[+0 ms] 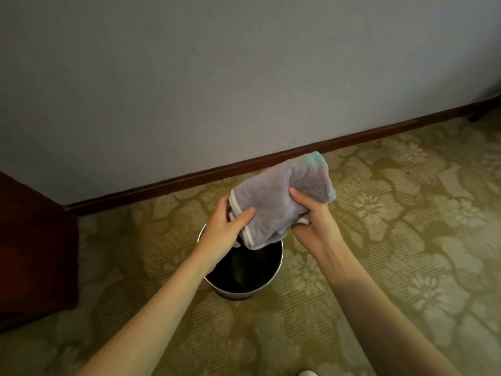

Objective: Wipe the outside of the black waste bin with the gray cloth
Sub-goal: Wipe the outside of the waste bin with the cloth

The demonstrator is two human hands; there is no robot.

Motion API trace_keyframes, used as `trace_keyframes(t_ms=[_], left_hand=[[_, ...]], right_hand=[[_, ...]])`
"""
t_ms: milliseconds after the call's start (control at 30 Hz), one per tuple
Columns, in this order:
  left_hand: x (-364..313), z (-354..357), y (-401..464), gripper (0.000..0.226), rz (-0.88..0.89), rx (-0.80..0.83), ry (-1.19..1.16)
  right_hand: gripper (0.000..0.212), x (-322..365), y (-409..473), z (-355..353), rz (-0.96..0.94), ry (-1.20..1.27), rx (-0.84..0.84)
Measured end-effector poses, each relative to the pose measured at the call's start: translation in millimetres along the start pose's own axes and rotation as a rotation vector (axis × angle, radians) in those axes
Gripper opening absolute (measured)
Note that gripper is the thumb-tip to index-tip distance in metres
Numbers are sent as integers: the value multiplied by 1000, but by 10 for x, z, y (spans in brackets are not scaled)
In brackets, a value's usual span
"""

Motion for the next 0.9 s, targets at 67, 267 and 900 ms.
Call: trace_keyframes(t_ms=[67, 267, 900], left_hand=[[410, 37, 283, 53, 9, -26, 26], [1069, 106, 758, 44, 176, -90, 176], [1061, 482, 615, 32, 261, 245, 855]], right_hand=[[47, -276, 207, -307, -43, -33, -34], [56, -832, 691, -891, -116, -34, -79], [33, -561, 727, -1642, -181, 84, -418]])
Point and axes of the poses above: each hand's wrist, its own y-axis towards the middle knuckle, its own z-axis out of the palm, x = y × z, the point moved 5 cm from there along y, towards the middle knuckle, and after that the axes turned 6 degrees about -z, right-handed, at the moved point
